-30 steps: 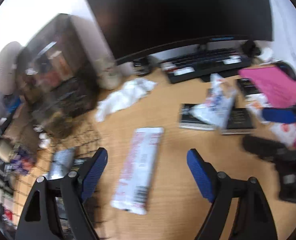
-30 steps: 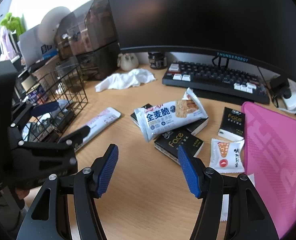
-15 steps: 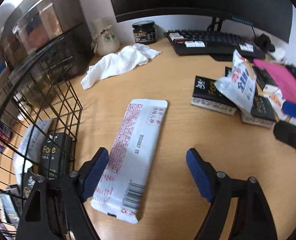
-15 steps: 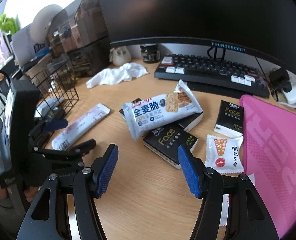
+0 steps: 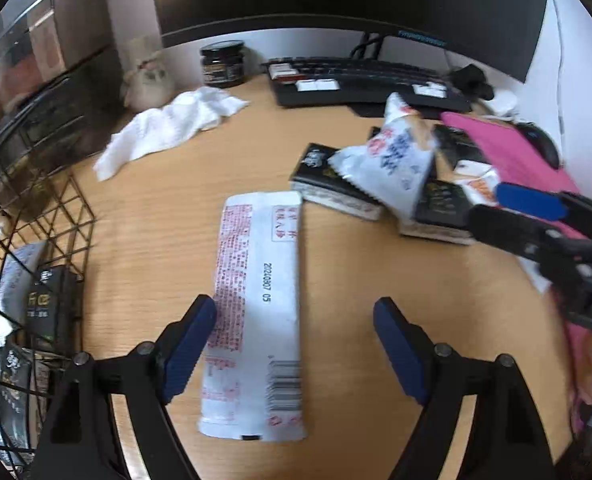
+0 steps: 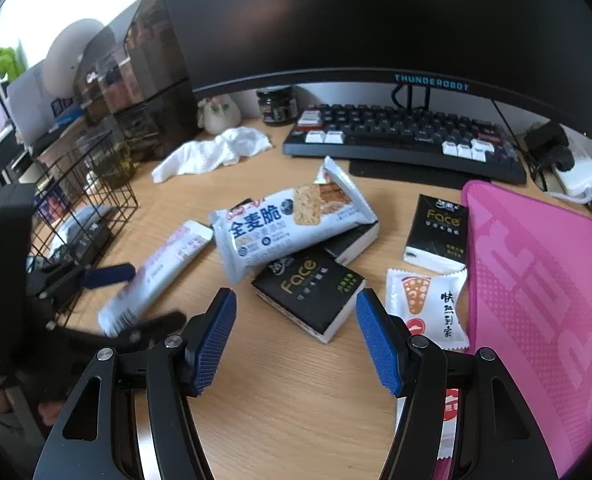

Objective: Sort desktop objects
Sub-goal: 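Grasp the long white wrapped bar with the left tool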

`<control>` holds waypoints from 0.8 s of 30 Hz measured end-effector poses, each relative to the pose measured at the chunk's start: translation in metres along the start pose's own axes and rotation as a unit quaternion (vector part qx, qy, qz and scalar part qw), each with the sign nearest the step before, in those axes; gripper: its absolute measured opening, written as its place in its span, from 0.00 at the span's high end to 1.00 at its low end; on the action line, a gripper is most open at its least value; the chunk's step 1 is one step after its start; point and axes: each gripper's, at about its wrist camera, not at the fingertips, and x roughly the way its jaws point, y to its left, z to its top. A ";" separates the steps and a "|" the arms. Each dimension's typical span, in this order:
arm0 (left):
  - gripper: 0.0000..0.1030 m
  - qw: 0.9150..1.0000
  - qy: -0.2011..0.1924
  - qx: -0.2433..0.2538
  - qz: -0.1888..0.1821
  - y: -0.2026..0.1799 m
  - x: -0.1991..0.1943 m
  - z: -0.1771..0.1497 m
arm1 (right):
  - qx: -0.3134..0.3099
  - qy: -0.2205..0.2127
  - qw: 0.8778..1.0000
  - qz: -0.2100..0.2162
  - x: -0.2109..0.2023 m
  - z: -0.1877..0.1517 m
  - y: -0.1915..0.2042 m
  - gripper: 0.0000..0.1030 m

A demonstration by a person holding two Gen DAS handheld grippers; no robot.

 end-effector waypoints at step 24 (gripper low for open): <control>0.20 1.000 0.006 -0.014 0.019 0.013 0.015 0.002 | -0.135 0.068 0.986 0.066 0.042 0.003 0.011 0.30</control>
